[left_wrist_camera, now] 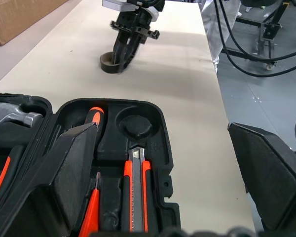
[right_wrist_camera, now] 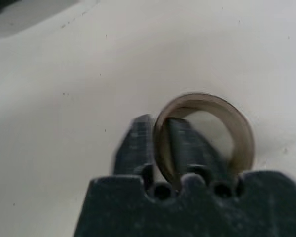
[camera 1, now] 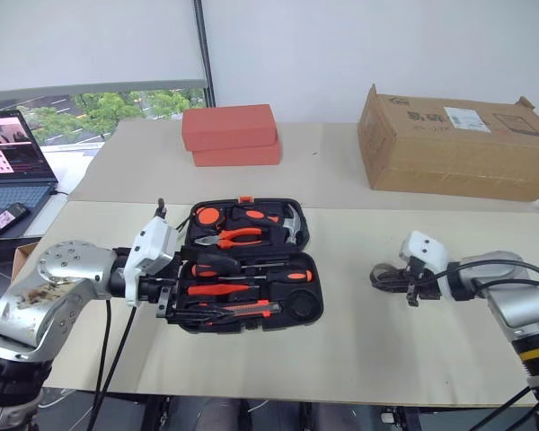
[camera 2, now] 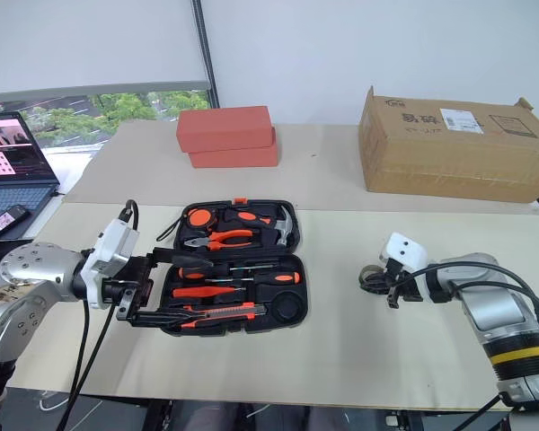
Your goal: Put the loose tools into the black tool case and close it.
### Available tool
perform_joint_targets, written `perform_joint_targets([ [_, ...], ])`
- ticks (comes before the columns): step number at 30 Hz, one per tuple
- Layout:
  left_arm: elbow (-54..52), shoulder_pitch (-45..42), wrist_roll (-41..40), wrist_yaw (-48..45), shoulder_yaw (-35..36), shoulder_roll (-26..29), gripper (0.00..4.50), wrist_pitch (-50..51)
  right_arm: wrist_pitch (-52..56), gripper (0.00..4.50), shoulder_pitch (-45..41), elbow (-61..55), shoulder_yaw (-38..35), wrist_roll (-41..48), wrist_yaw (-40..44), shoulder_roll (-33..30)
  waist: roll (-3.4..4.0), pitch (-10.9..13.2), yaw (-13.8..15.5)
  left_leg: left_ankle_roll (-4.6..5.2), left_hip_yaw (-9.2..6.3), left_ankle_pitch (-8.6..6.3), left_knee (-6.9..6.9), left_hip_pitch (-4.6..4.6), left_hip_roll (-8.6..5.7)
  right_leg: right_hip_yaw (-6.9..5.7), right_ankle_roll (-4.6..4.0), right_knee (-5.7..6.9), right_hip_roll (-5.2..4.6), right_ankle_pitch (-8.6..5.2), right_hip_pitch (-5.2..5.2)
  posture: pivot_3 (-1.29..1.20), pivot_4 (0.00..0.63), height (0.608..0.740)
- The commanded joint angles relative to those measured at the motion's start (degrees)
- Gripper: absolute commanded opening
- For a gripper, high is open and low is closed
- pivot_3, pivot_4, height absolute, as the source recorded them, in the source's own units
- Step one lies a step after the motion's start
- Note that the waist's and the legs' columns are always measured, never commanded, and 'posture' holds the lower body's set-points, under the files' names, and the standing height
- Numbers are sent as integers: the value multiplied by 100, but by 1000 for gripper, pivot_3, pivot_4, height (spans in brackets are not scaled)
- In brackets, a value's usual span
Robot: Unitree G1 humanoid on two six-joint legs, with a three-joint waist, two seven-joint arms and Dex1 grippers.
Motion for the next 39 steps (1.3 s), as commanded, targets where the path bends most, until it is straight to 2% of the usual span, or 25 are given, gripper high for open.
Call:
perform_joint_targets([
  [1, -48, -19, -243, -8, 295, 24, 4500, -9, 212, 41, -194, -461, -96, 153, 80, 3, 0, 0, 1, 0, 0, 0, 0, -1, 0, 0, 0, 0, 0, 0, -1, 0, 150, 711],
  [10, -62, 155, -88, -16, 398, 213, 4500, -94, 1079, 41, -760, -2177, 540, 578, 247, 555, 1, 1, -33, -2, -2, 1, -2, -1, 3, 0, -3, 2, 3, 1, -3, 0, 150, 711],
  [15, -248, 278, -151, 35, 440, 239, 4500, -62, 1594, 41, -862, -3063, 1064, 672, 293, 614, 0, 1, 22, 1, -5, -1, 1, -10, 0, -10, -31, -4, -1, 18, -6, 0, 150, 711],
  [23, -363, 378, -125, 142, 407, 222, 4500, -56, 1542, 41, -784, -3192, 1621, 404, 219, 669, -1, 1, 27, 8, -8, -6, 2, -14, -1, -12, -31, -3, 2, 17, -8, 0, 150, 711],
  [34, -389, 399, -111, 212, 380, 234, 4500, -62, 1531, 41, -685, -3100, 1756, 380, 194, 744, -1, 2, 20, -1, -8, 0, 2, -14, -2, -12, -30, -2, 2, 17, -8, 0, 150, 711],
  [39, -381, 403, -93, 231, 363, 229, 4500, -74, 1522, 1633, -670, -3046, 1751, 310, 167, 730, -1, 2, 19, -1, -8, 0, 2, -13, -2, -12, -30, -2, 2, 17, -8, 0, 150, 711],
])
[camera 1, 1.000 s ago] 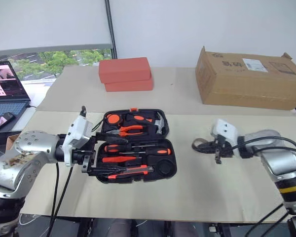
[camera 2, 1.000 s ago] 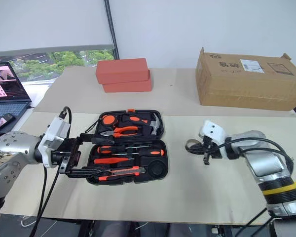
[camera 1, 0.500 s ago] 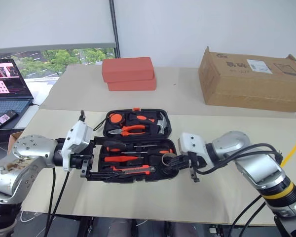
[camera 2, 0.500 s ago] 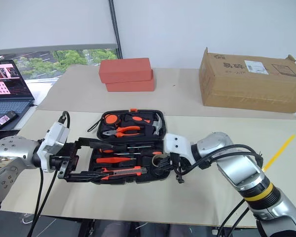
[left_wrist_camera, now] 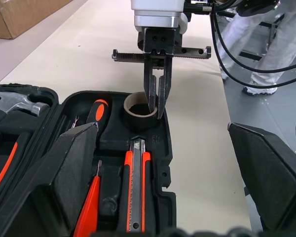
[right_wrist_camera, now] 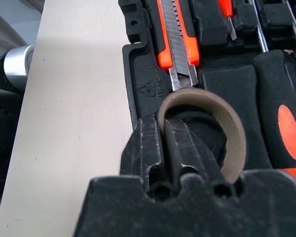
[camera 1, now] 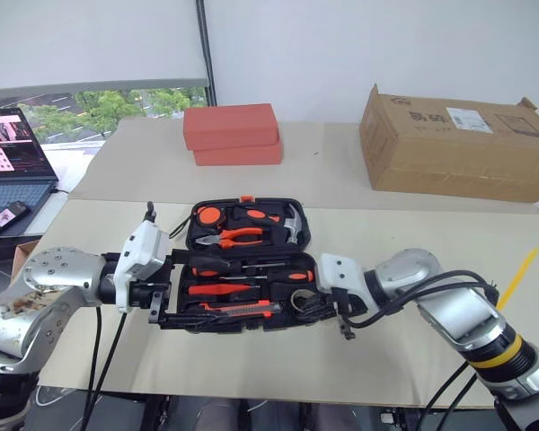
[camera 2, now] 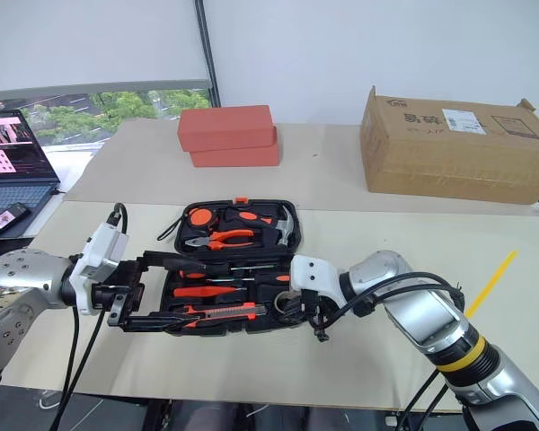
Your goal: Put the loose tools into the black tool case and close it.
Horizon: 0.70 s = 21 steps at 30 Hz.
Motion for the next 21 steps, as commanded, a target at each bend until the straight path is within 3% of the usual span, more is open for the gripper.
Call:
perform_joint_targets([
  [1, -149, 5, 16, 12, 74, 64, 4500, -81, -41, 1946, 8, -105, -52, 67, 16, -9, 0, 0, 1, 0, 0, 0, 0, 0, 0, 0, 0, 0, 0, 0, 0, 0, 150, 711],
  [8, -134, 39, 47, 17, 80, 26, 4500, -106, 129, 4424, -3, -196, -284, 314, 36, -30, 0, 0, 1, 0, 0, 0, 0, 0, 0, 0, 0, 0, 0, 0, 0, 0, 150, 711],
  [15, 458, 182, -205, 382, 461, -340, 4500, 52, 252, 4424, -285, 688, -1452, 949, -592, 604, -1, 0, 1, 1, 0, 0, 0, 3, 0, 0, -4, 3, 1, 2, 3, 0, 150, 711],
  [21, 1959, -181, 335, 1040, 627, -602, 4500, -106, 166, 4424, -775, 2225, -2317, 1056, -1482, 1340, -2, 0, -8, 1, 2, 0, 0, 9, -1, 1, -6, 11, 4, 4, 5, 0, 150, 711],
])
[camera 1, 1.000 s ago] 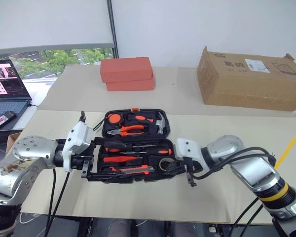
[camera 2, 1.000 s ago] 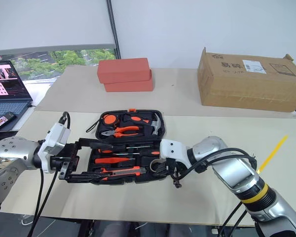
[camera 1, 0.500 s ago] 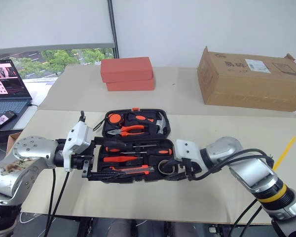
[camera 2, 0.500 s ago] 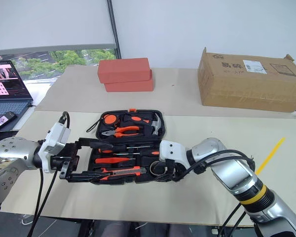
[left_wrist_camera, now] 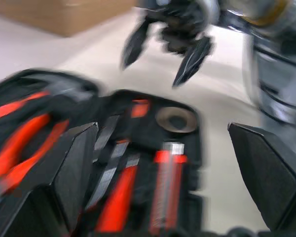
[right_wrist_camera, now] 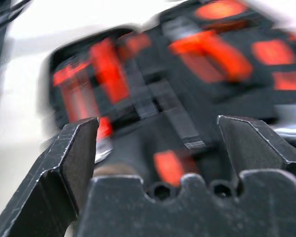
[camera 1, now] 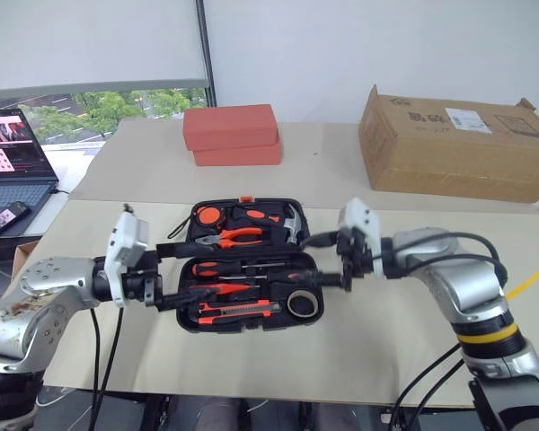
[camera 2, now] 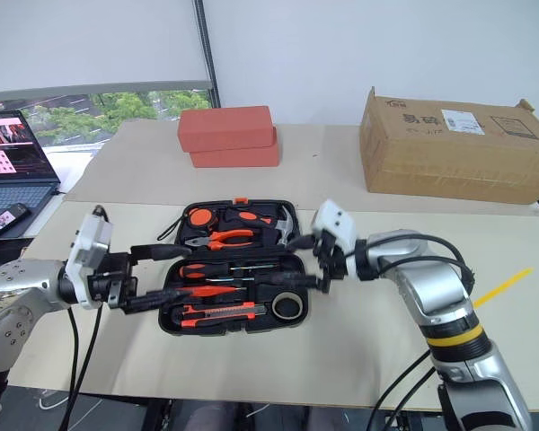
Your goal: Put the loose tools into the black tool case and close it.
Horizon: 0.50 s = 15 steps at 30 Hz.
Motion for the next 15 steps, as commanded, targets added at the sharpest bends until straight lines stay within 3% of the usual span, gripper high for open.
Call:
perform_joint_targets([
  [1, 985, -459, 330, 474, 167, -58, 4500, -18, -13, 4424, -427, 860, -563, 169, -446, 262, -1, 1, -3, -1, 0, 1, 0, -1, 0, 0, -1, 2, 0, 0, -1, 0, 150, 711],
  [7, 2362, -1274, 447, 528, 97, -154, 4500, 237, 436, 4424, -1295, 2772, -792, 269, -771, 797, -1, 1, -55, -10, 6, 6, -1, -5, -5, -1, -2, 4, -4, 2, -5, 0, 150, 711],
  [15, 3138, -1774, 583, 192, -89, -162, 4500, 579, 458, 4424, -2210, 4750, -859, 132, -794, 1258, -1, 1, -192, -14, 12, 10, -1, -14, -6, -1, -2, 19, -2, 3, -10, 0, 150, 711],
])
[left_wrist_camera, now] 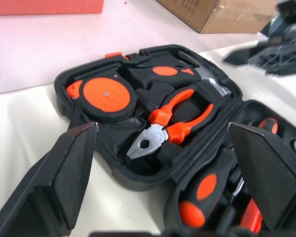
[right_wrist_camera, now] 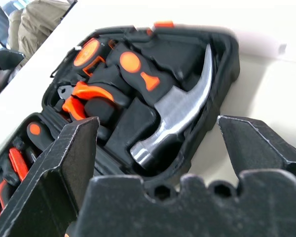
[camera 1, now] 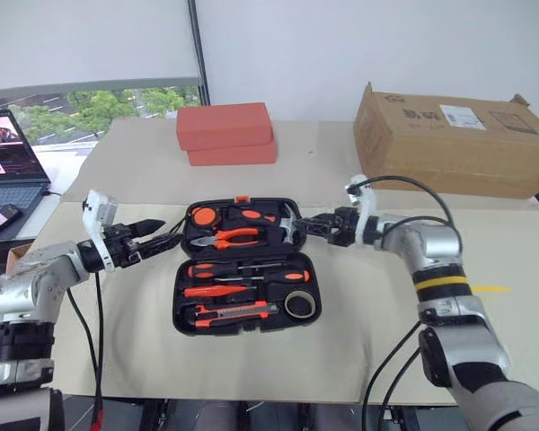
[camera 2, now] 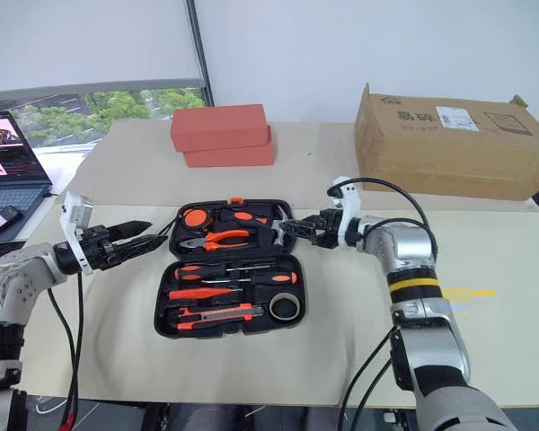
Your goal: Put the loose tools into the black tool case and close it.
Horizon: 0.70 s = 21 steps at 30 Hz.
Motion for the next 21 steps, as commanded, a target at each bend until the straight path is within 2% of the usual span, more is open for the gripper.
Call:
perform_joint_targets([
  [1, 82, -134, 63, -119, 15, 48, 4500, 77, -277, 4186, -365, 454, -167, -57, 21, 73, 0, 0, -20, -1, 0, 0, 0, 0, 0, 0, 0, 0, 0, 0, 0, 0, 150, 711],
  [4, 75, -126, 95, -118, 38, 71, 4500, 142, -410, 3372, -506, 663, -174, -101, 52, 101, 0, 0, -56, -3, -1, 2, 0, 0, 2, 1, 0, 0, 0, 0, -1, 0, 150, 711],
  [5, 65, -99, 119, -118, 48, 85, 4500, 151, -456, 2947, -523, 693, -138, -138, 82, 104, 0, 0, -70, -3, 0, 2, 0, 1, 1, 2, 0, 0, -1, 0, -1, 0, 150, 711],
  [6, 54, -63, 125, -116, 69, 91, 4500, 171, -486, 2773, -528, 712, -116, -159, 100, 115, 0, 0, -75, -4, -1, 2, 0, 1, 2, 1, 0, 0, -2, 0, -1, 0, 150, 711],
  [12, 98, -6, 159, 28, 165, 58, 4500, 311, -601, 557, -538, 752, -63, -278, 172, 175, 0, 0, -124, -6, -1, 3, 0, 2, 2, 2, 0, 1, -3, 0, -1, 0, 150, 711],
  [14, 168, -26, 194, 75, 165, 51, 4500, 338, -653, 40, -541, 778, -20, -341, 183, 185, 0, 0, -142, -7, 0, 4, -1, 4, 4, 6, 0, 2, -2, 0, -2, 0, 150, 711],
  [21, 407, -178, 192, 130, 207, 31, 4500, 370, -1028, 40, -528, 942, 61, -559, 364, 194, 0, 0, -120, -11, 0, 6, -1, 7, 3, 5, -1, 0, -4, 0, -1, 0, 150, 711],
])
